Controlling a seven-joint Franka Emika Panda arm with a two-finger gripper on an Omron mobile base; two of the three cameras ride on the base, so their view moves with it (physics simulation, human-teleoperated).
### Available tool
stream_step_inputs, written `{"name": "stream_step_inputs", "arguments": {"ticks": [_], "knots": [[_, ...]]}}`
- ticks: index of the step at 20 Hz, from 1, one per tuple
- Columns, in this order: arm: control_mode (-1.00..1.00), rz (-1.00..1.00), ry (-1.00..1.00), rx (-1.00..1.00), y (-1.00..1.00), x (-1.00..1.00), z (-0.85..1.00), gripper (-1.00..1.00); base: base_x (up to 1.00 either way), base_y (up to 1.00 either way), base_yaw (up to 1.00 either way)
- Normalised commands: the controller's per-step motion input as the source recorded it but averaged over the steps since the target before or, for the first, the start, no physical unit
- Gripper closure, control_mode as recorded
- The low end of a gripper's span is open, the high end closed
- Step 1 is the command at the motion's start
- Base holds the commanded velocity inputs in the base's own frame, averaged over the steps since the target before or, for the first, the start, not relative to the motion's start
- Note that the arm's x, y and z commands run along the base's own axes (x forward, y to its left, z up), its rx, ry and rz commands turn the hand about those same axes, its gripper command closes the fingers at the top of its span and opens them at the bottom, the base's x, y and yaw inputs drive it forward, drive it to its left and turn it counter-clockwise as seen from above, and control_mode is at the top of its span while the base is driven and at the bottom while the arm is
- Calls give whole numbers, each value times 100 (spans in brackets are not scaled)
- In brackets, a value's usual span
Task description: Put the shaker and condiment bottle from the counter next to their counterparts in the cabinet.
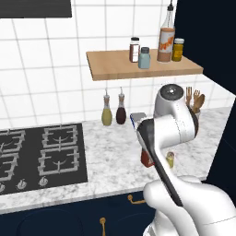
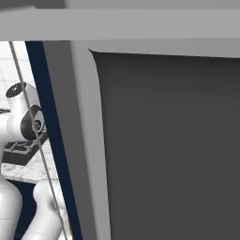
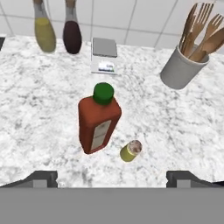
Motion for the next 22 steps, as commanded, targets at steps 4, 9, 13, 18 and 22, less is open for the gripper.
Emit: {"name": "stream_step_inputs", "arguments": {"ticks": [4, 9, 13, 18, 22], "knots": [[-100, 0, -10, -12, 23, -4, -14, -100, 0, 0, 0], [-100, -7, -10, -5, 24, 0, 0, -100, 0, 0, 0], [-100, -7, -8, 0, 10, -6, -1, -100, 0, 0, 0], [-100, -3, -4, 0, 6, -1, -2, -100, 0, 0, 0], [-100, -11, -4, 1, 15, 0, 0, -100, 0, 0, 0]]}}
